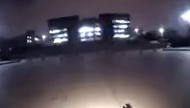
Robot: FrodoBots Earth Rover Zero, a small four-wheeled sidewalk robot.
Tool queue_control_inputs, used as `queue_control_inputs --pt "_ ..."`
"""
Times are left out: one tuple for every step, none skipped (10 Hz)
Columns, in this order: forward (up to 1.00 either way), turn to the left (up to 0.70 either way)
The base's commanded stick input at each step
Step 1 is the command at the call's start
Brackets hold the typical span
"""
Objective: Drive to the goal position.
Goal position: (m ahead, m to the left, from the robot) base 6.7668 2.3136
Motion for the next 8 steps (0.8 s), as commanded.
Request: queue_control_inputs --pt "1.0 0.0" --pt "1.0 0.0" --pt "1.0 0.0" --pt "1.0 0.0" --pt "1.0 0.0" --pt "1.0 0.0" --pt "1.0 -0.17" --pt "1.0 -0.4"
